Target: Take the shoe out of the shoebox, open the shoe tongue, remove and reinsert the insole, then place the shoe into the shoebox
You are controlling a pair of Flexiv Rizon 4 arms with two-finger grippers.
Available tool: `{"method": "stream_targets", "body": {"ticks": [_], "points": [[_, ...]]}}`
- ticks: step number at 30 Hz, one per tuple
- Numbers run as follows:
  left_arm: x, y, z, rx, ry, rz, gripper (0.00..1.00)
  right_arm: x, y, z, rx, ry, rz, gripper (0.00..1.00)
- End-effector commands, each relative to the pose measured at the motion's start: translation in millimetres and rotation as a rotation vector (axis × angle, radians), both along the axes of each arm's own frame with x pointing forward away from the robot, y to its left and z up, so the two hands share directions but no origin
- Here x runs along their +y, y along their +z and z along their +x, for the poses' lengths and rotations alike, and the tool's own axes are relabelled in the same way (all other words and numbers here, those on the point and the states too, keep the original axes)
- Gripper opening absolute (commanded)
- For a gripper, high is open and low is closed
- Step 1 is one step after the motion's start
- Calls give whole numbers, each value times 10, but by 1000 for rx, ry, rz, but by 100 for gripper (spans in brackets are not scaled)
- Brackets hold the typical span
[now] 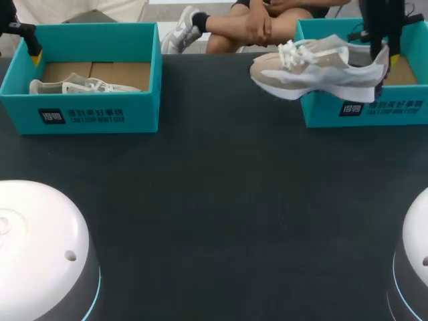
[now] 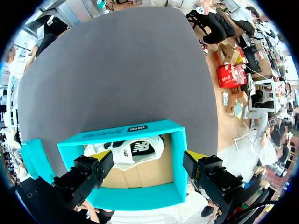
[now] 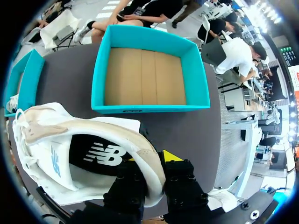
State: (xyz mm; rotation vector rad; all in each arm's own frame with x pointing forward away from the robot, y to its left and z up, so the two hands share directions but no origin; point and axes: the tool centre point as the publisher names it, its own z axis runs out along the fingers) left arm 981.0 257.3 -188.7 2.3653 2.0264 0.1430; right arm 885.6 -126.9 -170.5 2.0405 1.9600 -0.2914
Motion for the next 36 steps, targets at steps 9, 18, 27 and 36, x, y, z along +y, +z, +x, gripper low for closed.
{"method": "stream_targets", "body": {"ticks": [9,18,27,36], "points": [[0,-1,-11,-3,-1,1,100,364,-10,-354,-148,56,15,0],[0,-1,-11,-3,-1,1,100,364,-10,-354,-148,56,15,0],[0,-1,-11,-3,-1,1,100,708,-158,-648,-185,30,8,0],[0,-1,-11,-3,-1,1,100,1468,-451,-1368,-190,54,-30,0]]}}
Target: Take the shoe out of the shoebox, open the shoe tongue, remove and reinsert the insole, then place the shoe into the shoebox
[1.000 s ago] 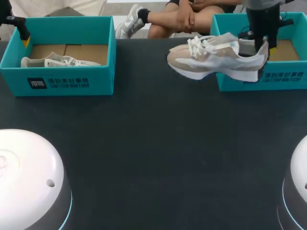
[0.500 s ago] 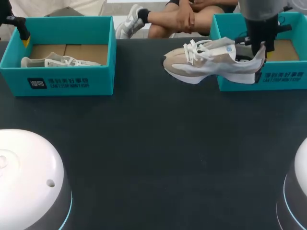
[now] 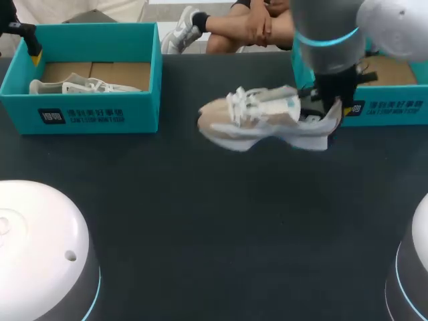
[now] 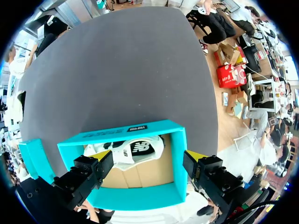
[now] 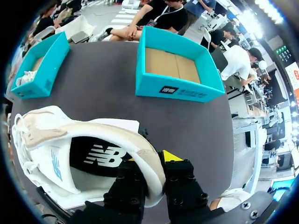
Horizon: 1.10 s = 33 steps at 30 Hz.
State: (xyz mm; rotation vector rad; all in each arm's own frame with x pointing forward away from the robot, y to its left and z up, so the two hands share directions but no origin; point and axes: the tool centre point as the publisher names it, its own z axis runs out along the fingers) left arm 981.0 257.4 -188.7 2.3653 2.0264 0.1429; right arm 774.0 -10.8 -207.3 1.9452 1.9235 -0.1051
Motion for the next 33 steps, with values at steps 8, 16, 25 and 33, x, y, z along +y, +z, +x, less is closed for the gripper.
{"method": "stream_targets", "body": {"ticks": [8,16,25,33], "points": [[0,-1,-11,-4,-1,1,100,695,-268,-751,3,-33,4,0],[0,-1,-11,-4,-1,1,100,1031,-471,-1164,90,-39,-1,0],[0,-1,-11,-4,-1,1,100,1028,-483,-1211,80,-75,41,0],[0,-1,-11,-4,-1,1,100,1028,-483,-1211,80,-75,41,0]]}}
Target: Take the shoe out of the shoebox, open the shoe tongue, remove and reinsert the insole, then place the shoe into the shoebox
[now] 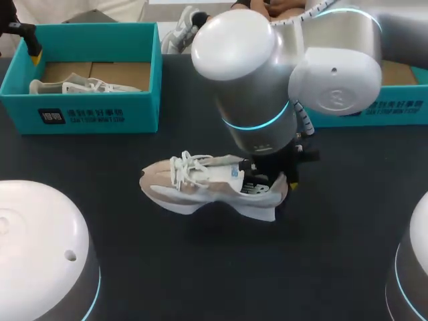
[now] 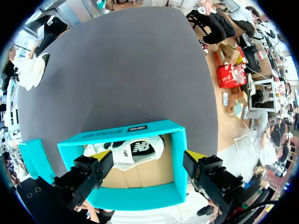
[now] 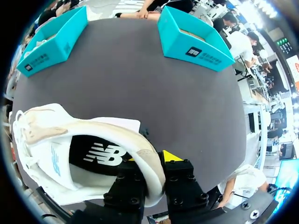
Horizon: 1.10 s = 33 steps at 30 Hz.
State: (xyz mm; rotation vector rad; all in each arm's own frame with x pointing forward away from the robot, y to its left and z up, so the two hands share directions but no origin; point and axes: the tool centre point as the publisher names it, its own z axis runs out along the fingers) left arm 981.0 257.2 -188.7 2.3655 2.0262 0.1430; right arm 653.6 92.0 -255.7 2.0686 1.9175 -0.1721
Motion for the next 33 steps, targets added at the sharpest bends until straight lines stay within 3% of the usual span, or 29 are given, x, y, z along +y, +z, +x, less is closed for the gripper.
{"method": "stream_targets", "body": {"ticks": [1,8,15,33], "points": [[1,-1,-11,-3,0,1,100,84,-79,13,30,12,-1,0],[1,-1,-11,-3,0,1,100,493,-602,81,73,63,-38,0],[1,-1,-11,-3,0,1,100,607,-918,116,88,129,-72,0],[1,-1,-11,-3,0,1,100,575,-1161,209,72,106,-74,0]]}}
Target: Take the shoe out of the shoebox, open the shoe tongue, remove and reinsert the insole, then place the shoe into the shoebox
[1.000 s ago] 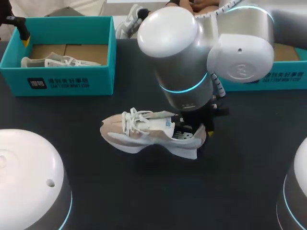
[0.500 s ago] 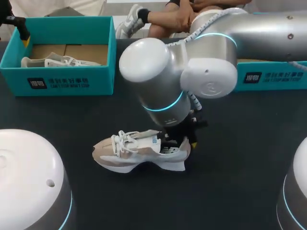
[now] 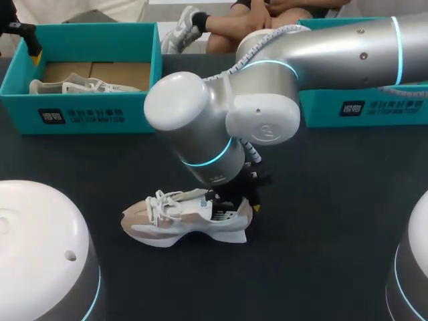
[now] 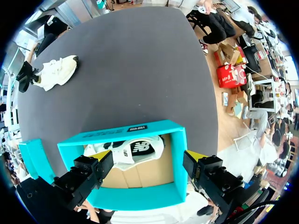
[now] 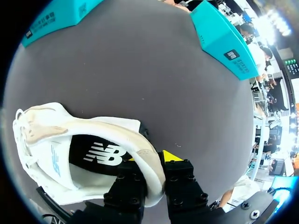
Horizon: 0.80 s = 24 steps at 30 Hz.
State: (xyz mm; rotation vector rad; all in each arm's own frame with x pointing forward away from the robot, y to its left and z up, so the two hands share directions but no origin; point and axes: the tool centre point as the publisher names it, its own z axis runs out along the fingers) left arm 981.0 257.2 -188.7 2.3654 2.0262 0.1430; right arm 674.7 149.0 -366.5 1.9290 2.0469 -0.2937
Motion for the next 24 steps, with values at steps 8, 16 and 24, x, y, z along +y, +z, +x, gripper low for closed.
{"method": "stream_targets", "body": {"ticks": [8,16,24], "points": [[1,-1,-11,-3,-1,1,100,-28,7,35,-28,-17,-15,97],[1,-1,-11,-3,-1,1,100,41,329,-29,-20,50,28,100],[1,-1,-11,-3,-1,1,100,156,668,-39,34,380,239,100]]}}
